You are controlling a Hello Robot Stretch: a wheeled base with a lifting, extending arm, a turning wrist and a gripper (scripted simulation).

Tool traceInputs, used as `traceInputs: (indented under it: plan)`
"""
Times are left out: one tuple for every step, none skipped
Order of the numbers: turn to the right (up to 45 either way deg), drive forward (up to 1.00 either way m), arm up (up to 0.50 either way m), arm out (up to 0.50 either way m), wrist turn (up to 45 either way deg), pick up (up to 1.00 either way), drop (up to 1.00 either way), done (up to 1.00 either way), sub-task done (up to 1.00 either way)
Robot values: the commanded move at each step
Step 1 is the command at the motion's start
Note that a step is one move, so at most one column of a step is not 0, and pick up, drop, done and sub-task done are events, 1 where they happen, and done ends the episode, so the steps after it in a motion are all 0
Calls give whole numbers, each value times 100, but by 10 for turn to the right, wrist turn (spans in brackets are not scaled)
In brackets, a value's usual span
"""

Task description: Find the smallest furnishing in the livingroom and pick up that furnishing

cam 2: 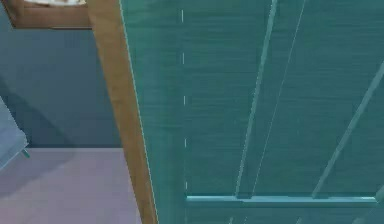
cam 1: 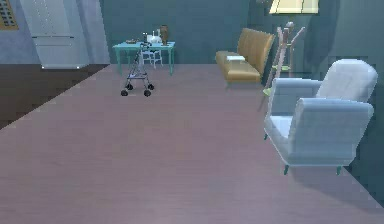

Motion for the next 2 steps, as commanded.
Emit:
traceInputs:
  plan:
    - [0, 45, 0, 0, 0, 0, 0, 0, 0]
    - [420, 0, 0, 0, 0, 0, 0, 0, 0]
